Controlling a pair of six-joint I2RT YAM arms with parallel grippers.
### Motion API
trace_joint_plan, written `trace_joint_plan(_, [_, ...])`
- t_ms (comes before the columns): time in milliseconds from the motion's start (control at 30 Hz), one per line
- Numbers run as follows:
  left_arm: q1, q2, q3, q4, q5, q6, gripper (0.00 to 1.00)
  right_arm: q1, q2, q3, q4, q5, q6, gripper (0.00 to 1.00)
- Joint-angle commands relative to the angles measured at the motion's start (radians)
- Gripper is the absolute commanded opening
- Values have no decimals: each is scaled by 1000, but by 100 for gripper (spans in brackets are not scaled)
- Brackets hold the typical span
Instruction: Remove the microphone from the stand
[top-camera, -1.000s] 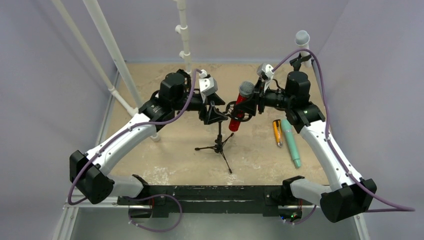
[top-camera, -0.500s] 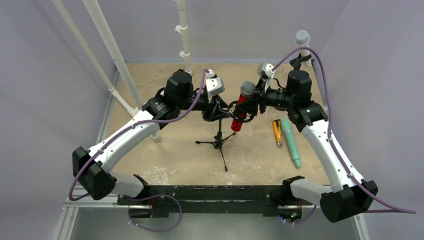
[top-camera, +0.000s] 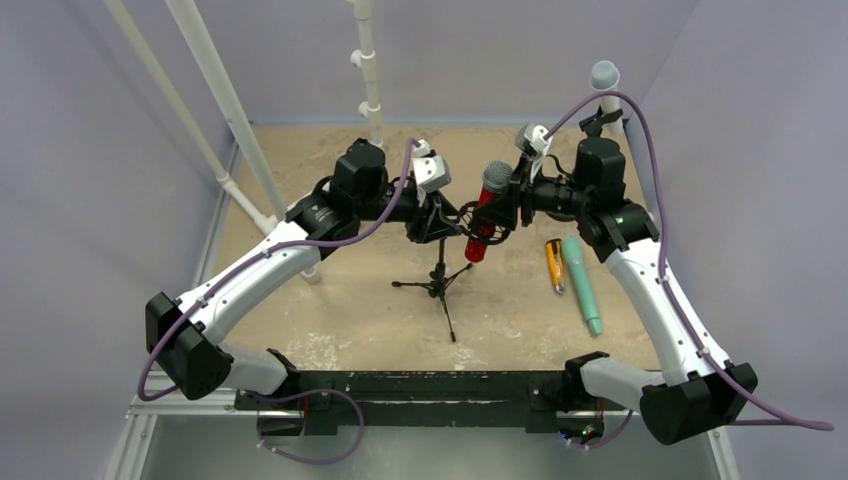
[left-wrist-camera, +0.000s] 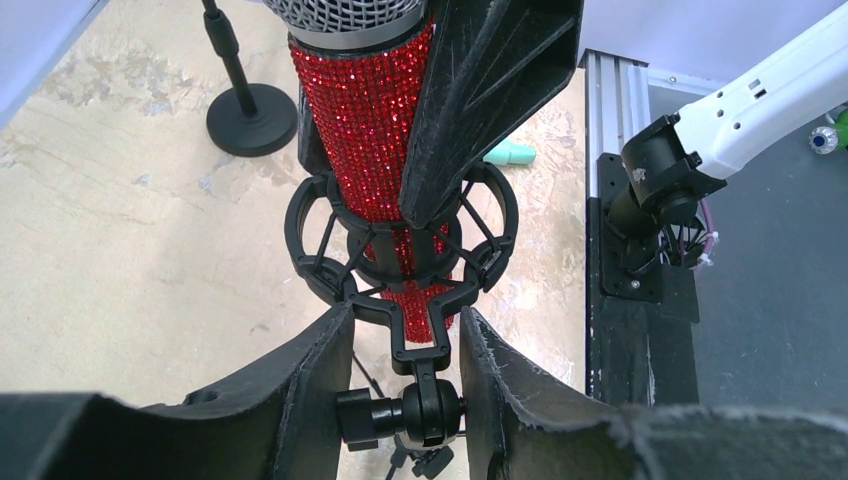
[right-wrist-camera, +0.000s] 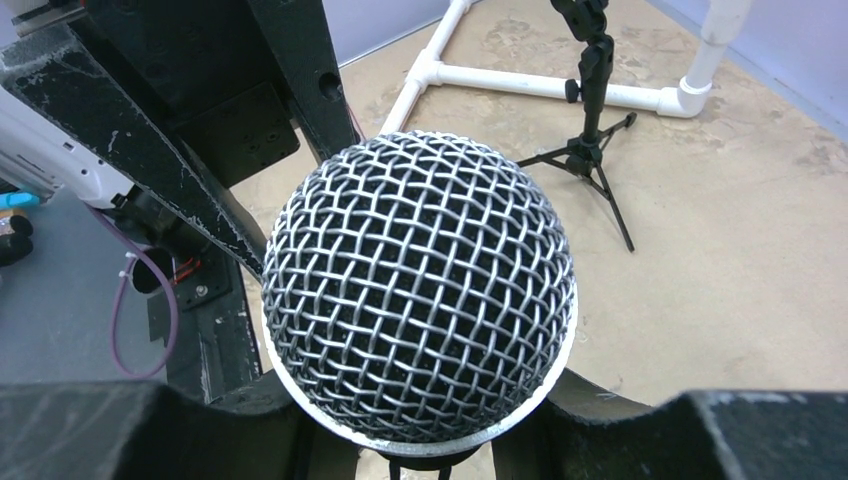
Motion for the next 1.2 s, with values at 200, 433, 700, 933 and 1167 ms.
trace_joint_plan(200, [-6,5,-48,-4,-50,18,0,5,-10,118,68,-27,56,0])
trace_joint_plan(433, [-5,5,-75,8,-54,17,0,6,-1,143,84,-45,60,0])
trace_joint_plan(700, [-5,14,-77,9,-58,24,0,4,10,218,58,-39,86,0])
trace_joint_plan(933, [-5,16,-82,20,-64,23,0,5,11,275,23,-15,84,0])
trace_joint_plan(1167, [-5,27,-66,30,-90,13,0,-4,13,370,-35,44,77,0])
